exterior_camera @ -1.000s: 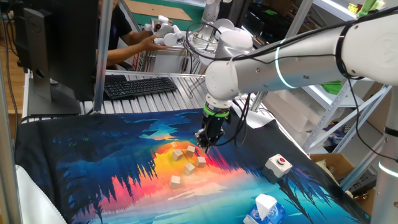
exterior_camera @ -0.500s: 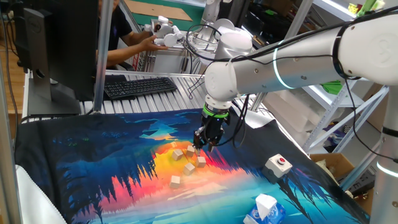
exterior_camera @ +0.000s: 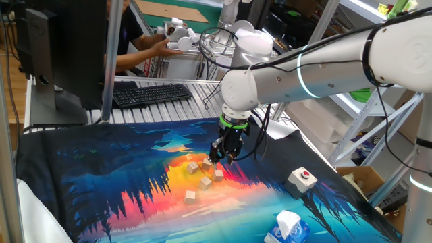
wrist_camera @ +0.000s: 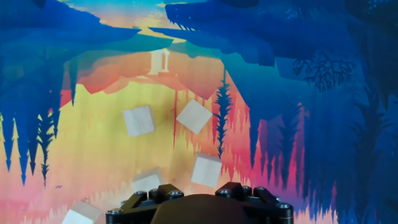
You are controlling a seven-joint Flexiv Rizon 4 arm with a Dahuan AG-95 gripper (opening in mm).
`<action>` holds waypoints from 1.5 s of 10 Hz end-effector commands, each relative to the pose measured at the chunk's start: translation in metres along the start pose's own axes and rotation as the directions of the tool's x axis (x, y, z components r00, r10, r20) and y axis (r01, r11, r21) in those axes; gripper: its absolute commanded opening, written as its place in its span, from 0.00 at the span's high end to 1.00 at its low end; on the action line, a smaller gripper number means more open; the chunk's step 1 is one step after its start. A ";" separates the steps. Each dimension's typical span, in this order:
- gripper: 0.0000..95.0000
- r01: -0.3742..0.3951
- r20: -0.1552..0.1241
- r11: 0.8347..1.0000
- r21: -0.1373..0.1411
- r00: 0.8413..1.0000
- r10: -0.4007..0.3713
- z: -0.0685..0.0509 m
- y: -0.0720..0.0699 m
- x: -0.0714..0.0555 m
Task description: Stack the blocks in a vertical line of five
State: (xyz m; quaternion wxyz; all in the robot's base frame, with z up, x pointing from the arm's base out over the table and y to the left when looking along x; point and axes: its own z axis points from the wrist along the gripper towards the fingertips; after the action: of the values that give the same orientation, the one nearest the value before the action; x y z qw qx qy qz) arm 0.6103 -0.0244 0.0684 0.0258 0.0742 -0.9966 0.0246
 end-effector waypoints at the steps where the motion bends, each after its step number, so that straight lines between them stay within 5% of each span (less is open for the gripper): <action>1: 0.20 -0.017 0.015 1.000 -0.015 1.000 0.017 0.002 0.002 0.001; 2: 0.20 -0.020 0.014 1.000 -0.013 1.000 0.020 0.001 0.002 0.001; 3: 0.40 -0.013 0.012 1.000 -0.012 1.000 0.013 0.001 0.002 0.001; 10: 0.40 0.054 0.028 0.999 -0.001 0.998 -0.054 0.000 0.001 0.000; 11: 0.80 0.078 0.028 0.997 0.000 0.997 -0.078 0.000 0.001 0.000; 12: 1.00 0.093 0.021 0.996 -0.002 0.995 -0.093 0.000 0.001 0.000; 15: 1.00 0.094 0.009 0.996 -0.009 0.996 -0.094 0.000 0.001 0.000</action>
State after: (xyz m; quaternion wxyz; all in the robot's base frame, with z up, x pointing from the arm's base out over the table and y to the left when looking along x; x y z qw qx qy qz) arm 0.6121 -0.0233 0.0671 0.0261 0.1206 -0.9922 0.0170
